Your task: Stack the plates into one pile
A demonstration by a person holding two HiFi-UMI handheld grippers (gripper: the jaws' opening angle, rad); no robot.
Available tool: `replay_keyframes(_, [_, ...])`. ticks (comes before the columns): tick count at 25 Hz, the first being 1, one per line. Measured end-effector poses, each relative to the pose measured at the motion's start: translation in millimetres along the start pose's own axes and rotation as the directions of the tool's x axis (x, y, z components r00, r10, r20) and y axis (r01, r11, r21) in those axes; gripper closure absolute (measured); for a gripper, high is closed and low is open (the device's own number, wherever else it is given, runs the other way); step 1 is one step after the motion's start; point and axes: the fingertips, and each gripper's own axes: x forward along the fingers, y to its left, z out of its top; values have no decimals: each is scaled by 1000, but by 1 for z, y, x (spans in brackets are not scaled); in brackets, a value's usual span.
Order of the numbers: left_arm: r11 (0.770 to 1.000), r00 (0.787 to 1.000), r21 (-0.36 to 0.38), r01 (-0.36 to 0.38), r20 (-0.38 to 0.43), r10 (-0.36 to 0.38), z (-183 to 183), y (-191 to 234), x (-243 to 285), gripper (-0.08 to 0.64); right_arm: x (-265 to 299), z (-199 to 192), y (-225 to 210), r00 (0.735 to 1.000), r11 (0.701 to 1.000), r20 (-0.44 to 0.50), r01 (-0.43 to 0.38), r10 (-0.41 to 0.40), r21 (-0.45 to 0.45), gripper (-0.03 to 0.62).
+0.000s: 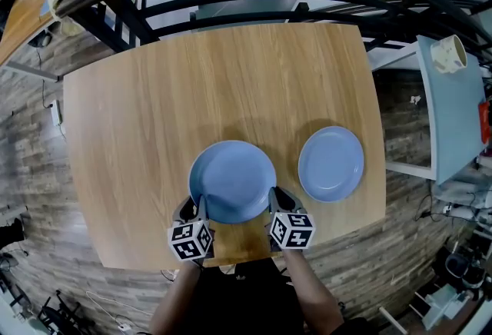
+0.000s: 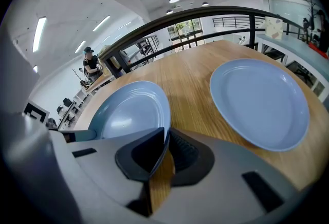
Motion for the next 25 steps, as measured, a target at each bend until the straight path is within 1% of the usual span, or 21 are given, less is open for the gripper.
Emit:
replay_keyframes(7, [1000, 1000, 8, -10, -15, 10, -1, 0, -3, 447, 0, -4, 1, 1000, 1000, -15, 1, -2, -7, 545])
replay_keyframes(12, [1000, 1000, 17, -15, -16, 16, 0, -2, -4, 420, 0, -6, 1, 1000, 1000, -23, 4, -4, -10, 545])
replay_keyframes(23, [1000, 1000, 29, -6, -19, 7, -2, -7, -3, 391, 2, -7, 0, 1000, 1000, -24, 15, -16, -26, 543])
replay_keyframes(25, [1000, 1000, 31, -2, -23, 3, -2, -9, -3, 376, 1, -6, 1, 1000, 999, -21, 17, -18, -30, 540])
